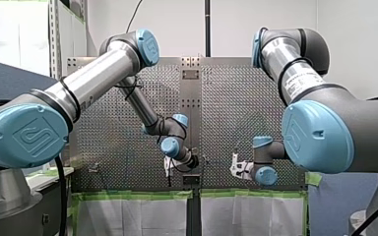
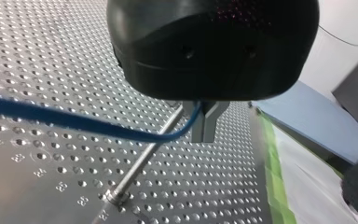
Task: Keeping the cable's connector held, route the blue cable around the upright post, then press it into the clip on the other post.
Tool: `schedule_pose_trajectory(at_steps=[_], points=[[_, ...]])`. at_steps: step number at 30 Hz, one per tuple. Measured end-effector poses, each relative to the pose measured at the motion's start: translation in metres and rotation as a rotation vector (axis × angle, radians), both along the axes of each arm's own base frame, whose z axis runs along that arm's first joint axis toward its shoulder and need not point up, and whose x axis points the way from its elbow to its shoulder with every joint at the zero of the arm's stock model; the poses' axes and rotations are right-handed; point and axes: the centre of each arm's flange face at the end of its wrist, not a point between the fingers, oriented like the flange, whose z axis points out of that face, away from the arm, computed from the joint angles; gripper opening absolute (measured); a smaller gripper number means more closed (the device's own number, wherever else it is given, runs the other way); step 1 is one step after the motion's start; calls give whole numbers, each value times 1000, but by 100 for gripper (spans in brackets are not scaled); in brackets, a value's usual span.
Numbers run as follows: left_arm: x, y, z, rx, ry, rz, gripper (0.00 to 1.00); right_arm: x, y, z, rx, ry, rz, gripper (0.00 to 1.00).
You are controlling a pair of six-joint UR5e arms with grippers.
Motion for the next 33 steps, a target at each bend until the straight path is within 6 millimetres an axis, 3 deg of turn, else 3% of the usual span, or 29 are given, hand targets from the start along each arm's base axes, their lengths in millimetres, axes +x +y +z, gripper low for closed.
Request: schedule_pose_trajectory(at_steps=[11, 21, 33], points=[[10, 1, 1, -132, 27, -29, 2, -12, -14, 3, -4, -2, -20, 0], [9, 6, -31, -212, 109, -36, 2, -15, -16, 3, -5, -2, -22, 0], [29, 17, -27, -255, 76, -29, 2, -17, -26, 7, -19, -7, -30, 0]])
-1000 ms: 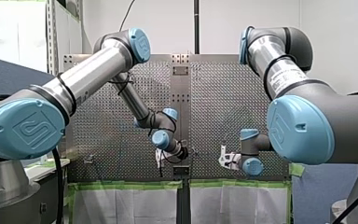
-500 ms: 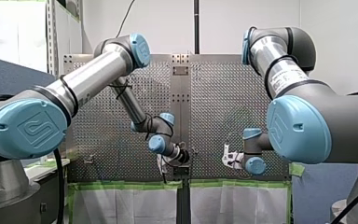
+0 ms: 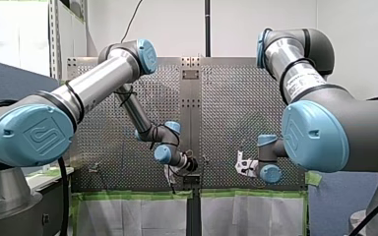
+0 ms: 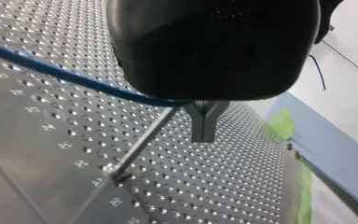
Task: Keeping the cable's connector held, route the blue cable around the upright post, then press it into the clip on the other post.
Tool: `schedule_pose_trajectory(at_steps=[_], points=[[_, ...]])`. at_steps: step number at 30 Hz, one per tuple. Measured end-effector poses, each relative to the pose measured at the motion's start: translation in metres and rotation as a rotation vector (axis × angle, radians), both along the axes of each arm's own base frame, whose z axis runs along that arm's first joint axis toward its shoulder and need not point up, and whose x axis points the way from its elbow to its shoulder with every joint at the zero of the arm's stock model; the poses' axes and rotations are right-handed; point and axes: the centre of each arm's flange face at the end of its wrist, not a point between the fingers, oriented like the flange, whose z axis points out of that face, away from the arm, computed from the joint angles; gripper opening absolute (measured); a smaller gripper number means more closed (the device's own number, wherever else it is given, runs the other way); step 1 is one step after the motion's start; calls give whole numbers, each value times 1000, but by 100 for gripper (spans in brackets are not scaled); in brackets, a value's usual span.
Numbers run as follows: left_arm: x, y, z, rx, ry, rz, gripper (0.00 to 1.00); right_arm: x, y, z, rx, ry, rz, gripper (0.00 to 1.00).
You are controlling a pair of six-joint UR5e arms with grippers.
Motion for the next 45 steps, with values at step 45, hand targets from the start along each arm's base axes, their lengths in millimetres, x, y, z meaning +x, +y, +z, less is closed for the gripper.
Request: schedule_pose_trajectory(at_steps=[45], points=[[33, 12, 16, 92, -126, 89, 16, -12, -42, 19, -34, -18, -12, 0]])
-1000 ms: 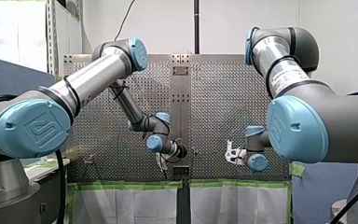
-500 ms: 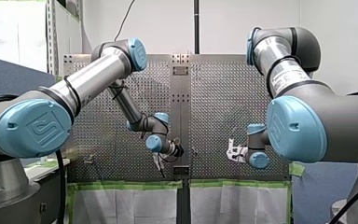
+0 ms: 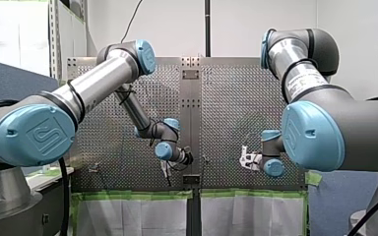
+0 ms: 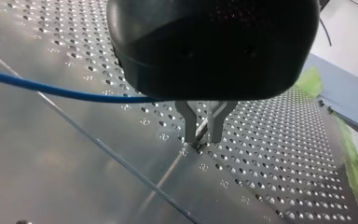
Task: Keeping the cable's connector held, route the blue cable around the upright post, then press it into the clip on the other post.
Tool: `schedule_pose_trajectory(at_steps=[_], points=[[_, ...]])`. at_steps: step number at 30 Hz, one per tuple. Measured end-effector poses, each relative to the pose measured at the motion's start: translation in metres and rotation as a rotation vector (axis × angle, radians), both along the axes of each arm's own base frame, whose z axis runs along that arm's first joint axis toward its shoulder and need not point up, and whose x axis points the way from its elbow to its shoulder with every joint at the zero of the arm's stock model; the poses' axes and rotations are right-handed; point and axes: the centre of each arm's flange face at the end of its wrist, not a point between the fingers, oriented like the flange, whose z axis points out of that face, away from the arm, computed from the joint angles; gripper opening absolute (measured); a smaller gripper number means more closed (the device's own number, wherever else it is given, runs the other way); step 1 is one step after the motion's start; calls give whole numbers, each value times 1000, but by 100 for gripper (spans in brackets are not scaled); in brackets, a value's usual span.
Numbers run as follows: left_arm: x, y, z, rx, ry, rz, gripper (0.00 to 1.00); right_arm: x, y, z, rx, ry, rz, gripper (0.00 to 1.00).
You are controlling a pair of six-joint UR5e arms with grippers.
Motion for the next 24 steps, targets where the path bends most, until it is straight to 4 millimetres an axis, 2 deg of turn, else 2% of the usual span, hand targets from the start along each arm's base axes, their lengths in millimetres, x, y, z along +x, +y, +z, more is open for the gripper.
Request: schedule_pose_trajectory(at_steps=[1, 2, 3, 4, 15, 24], points=[[0, 0, 0, 7, -3, -3, 63, 0, 0, 0, 0, 0, 0, 0], [0, 0, 0, 16, -8, -7, 80, 0, 0, 0, 0, 0, 0, 0], [-1, -1, 0, 24, -10, -9, 80, 0, 0, 0, 0, 0, 0, 0], [-2, -2, 0, 31, -12, -13, 100, 0, 0, 0, 0, 0, 0, 0], [-18, -5, -1, 168, 15, -25, 100, 0, 0, 0, 1, -1, 0, 0], [-34, -20, 28, 246, 4, -84, 100, -2, -1, 0, 5, 0, 3, 0]])
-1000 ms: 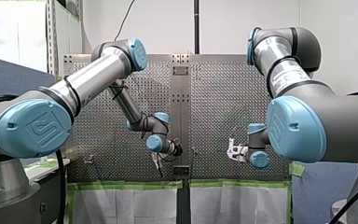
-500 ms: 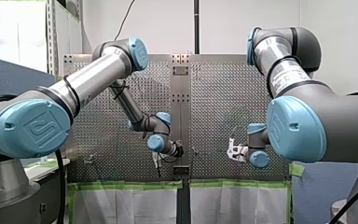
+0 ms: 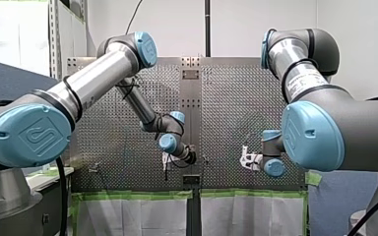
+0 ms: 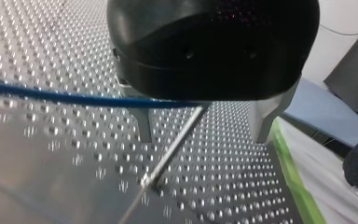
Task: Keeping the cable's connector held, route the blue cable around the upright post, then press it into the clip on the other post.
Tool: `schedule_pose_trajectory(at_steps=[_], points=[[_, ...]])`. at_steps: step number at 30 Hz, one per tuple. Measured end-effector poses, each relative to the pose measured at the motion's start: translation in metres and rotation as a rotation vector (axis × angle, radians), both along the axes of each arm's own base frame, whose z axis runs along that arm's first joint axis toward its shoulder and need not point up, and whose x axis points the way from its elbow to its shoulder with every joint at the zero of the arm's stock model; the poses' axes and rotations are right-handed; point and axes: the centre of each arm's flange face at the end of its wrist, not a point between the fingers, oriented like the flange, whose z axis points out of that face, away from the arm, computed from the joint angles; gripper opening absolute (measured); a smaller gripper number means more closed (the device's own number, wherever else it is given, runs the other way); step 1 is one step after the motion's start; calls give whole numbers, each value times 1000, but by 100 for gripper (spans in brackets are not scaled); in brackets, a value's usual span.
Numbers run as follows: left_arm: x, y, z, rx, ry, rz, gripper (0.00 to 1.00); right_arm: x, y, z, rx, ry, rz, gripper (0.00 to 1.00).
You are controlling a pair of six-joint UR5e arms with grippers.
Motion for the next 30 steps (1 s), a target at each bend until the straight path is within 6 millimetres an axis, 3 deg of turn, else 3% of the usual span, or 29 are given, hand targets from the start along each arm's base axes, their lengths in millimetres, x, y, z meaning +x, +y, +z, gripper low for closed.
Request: schedule_pose_trajectory(at_steps=[14, 23, 30], points=[[-47, -9, -15, 143, 58, -115, 100, -3, -1, 0, 2, 0, -2, 0], [-51, -23, 3, 172, -28, -169, 100, -4, -2, 0, 3, 0, -3, 0], [-57, -31, 5, 198, -54, -200, 100, -5, -2, 0, 4, 0, -3, 0]])
